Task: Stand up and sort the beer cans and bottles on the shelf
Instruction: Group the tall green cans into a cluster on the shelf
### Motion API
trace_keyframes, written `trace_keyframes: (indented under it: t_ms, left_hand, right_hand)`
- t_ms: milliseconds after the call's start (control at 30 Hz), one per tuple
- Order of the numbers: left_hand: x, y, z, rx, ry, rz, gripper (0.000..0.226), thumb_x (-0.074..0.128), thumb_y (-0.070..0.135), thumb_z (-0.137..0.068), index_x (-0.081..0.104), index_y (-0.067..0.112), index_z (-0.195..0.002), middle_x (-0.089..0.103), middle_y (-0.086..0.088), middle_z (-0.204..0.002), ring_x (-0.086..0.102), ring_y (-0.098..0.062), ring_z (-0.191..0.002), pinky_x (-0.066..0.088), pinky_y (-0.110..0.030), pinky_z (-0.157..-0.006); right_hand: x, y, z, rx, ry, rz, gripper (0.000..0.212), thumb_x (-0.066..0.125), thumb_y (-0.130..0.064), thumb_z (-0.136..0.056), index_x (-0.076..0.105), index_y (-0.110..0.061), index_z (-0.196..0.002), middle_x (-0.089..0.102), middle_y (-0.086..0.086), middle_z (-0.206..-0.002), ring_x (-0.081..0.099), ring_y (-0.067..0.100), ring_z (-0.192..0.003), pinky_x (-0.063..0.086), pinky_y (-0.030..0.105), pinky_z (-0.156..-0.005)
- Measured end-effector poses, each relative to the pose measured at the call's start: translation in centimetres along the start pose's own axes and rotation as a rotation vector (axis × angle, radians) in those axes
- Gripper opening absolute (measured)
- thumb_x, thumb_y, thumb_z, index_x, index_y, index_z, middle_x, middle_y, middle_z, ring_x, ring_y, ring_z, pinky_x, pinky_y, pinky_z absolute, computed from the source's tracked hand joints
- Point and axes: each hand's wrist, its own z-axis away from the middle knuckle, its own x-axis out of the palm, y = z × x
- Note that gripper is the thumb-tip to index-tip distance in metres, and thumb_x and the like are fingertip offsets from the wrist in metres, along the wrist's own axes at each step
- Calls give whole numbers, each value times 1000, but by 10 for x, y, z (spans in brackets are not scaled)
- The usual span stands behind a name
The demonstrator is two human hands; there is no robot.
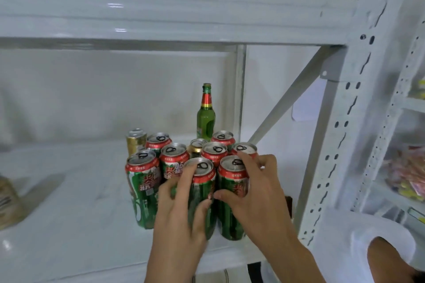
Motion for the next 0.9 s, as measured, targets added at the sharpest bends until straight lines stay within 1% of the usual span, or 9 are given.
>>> trace_keyframes:
  t_ms: [133,267,400,500,567,633,733,800,900]
  left_hand:
    - [7,6,4,-14,40,-37,78,69,22,-95,29,53,-155,41,7,-143,30,30,-125,26,9,-94]
    - [1,8,8,-9,26,-36,86,66,19,-98,16,59,-156,36,12,-151,29,23,-133,19,11,-98]
    - [-13,10,16,-4,-56,7,91,64,21,-99,5,64,-154,18,25,-162,18,15,-147,13,12,-101]
    - [-28,10,22,21,-51,16,87,65,25,-97,11,65,-153,17,33,-159,22,12,-147,21,4,-110]
    - [-44,8,24,48,-2,48,76,66,27,-93,26,60,-150,28,34,-154,33,7,-144,37,-19,-117]
    - [-68,7,25,27,51,113,65,66,32,-90,40,58,-143,38,32,-150,42,2,-141,46,-33,-114]
    - [-110,0,18,45,100,172,55,68,31,-89,51,55,-135,48,27,-145,52,-2,-137,52,-27,-105]
    - [-140,-15,8,47,111,195,50,68,30,-90,55,55,-131,51,25,-143,55,-4,-134,53,-22,-101]
    - [-184,-49,-10,33,91,205,39,69,34,-94,59,50,-128,53,23,-140,57,-2,-131,53,-23,-102]
  right_hand:
    - [2,2,0,8,-8,-34,88,85,-53,-71,38,-37,-144,25,-15,-117,52,12,-119,50,31,-104]
    - [0,6,1,8,-7,-2,89,85,-58,-69,39,-39,-144,27,-14,-116,51,10,-109,51,32,-97]
    - [-6,3,7,39,-18,2,92,83,-63,-66,38,-42,-144,30,-12,-114,48,8,-101,52,33,-88]
    - [-13,-4,10,67,-50,23,93,74,-76,-61,38,-46,-143,36,-11,-115,58,14,-102,56,41,-84]
    - [-21,-9,9,77,-34,34,91,59,-84,-60,42,-45,-140,43,-8,-115,61,17,-96,56,43,-83]
    - [-29,-15,6,77,27,16,85,50,-85,-61,50,-43,-135,49,-4,-110,60,15,-82,55,42,-78]
    - [-35,-19,-4,48,107,14,53,48,-94,-66,48,-60,-106,51,-3,-100,55,11,-75,57,48,-69]
    - [-37,-16,-12,24,70,58,50,49,-97,-62,48,-68,-102,55,-5,-101,57,14,-78,59,52,-70]
    - [-32,-38,-17,-181,49,85,31,66,-60,-83,56,-48,-109,64,-9,-102,66,18,-89,58,49,-76]
